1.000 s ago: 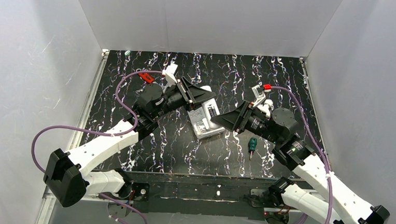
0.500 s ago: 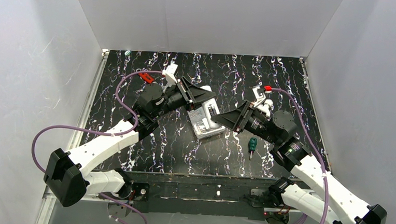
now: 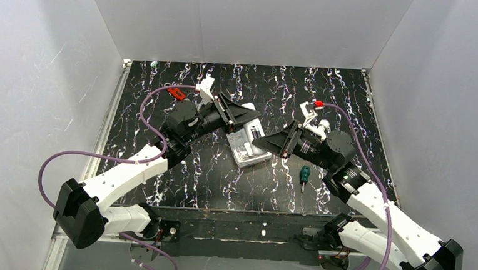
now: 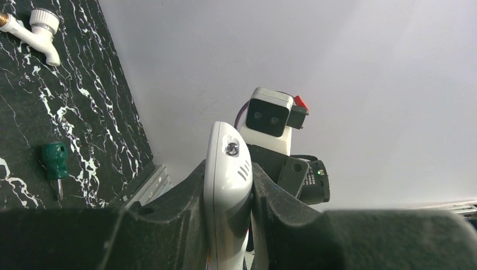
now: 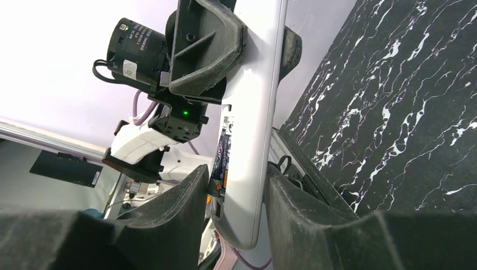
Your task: Load the batteries into the remote control
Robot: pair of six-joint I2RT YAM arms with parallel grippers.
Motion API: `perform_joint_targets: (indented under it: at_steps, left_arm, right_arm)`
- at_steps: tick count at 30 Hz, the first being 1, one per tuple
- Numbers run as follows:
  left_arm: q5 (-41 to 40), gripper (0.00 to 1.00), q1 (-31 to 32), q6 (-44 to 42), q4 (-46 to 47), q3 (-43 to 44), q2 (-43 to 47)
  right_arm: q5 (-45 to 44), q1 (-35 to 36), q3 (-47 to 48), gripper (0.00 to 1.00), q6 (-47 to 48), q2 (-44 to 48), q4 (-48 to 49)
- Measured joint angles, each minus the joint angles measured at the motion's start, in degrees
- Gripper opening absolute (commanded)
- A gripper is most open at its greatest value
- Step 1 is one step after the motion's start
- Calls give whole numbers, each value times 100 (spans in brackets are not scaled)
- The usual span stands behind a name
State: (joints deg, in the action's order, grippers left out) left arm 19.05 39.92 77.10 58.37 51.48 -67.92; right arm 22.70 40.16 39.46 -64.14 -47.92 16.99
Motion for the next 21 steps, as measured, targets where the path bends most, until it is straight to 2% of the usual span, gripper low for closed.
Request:
perform_joint_targets:
  at_steps: [7, 11, 13, 15, 18, 21]
  left_arm:
    - [2, 0, -9, -22, -17, 0, -24]
    - [2, 0, -11, -85, 28, 2, -22]
    - [7, 0, -11, -192, 109, 2, -22]
    - [26, 0, -15, -219, 133, 2, -22]
    - [26, 0, -17, -234, 129, 2, -22]
    - [26, 0, -20, -243, 127, 2, -22]
  right_arm:
    - [109, -4, 0, 34, -42, -125, 116]
    - [125, -7, 0, 7, -164, -166, 103]
    - [140, -9, 0, 3, -341, -186, 92]
    - [127, -9, 2, 5, -389, -188, 105]
    - [129, -15, 2, 26, -420, -197, 114]
    - [129, -15, 2, 43, -420, -195, 114]
